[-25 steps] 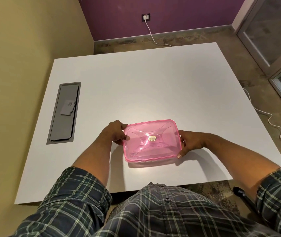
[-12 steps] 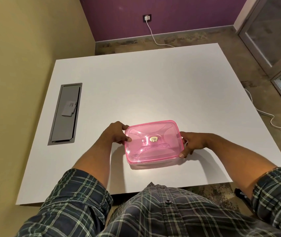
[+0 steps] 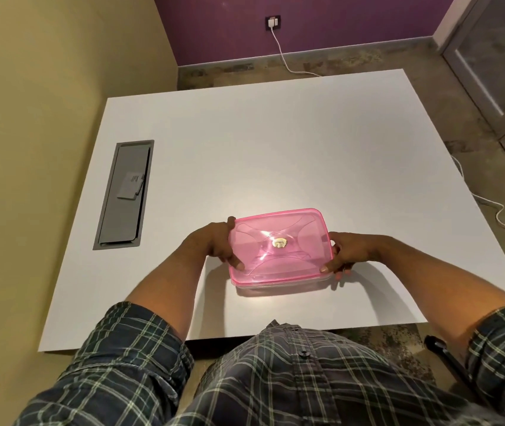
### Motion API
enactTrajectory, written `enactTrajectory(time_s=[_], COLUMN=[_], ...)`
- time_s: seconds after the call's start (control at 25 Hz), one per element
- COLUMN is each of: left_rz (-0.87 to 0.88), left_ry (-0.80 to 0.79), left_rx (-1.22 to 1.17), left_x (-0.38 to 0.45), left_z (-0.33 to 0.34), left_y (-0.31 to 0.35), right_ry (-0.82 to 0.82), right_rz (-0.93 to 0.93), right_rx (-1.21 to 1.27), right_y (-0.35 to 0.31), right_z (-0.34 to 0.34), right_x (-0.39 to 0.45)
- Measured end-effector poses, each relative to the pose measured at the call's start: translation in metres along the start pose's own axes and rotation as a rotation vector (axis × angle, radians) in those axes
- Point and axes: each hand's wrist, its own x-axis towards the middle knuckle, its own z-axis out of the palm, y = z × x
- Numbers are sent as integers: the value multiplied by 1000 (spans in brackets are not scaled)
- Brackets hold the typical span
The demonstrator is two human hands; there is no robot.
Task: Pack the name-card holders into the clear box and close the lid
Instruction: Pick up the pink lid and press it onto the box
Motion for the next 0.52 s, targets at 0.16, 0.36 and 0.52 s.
enactTrajectory(time_s=[0.16, 0.36, 0.52], left_rz=[-29, 1, 6], left_ry=[19, 56, 90], left_rx=[122, 180, 218], left_x=[2, 5, 4], left_z=[13, 16, 23], left_y=[2, -4, -9], right_ry=[36, 35, 54], right_rz=[-44, -44, -98], right_rx=[-28, -41, 17], right_y=[7, 10, 10], right_z=[-3, -4, 10], right_x=[-2, -1, 1])
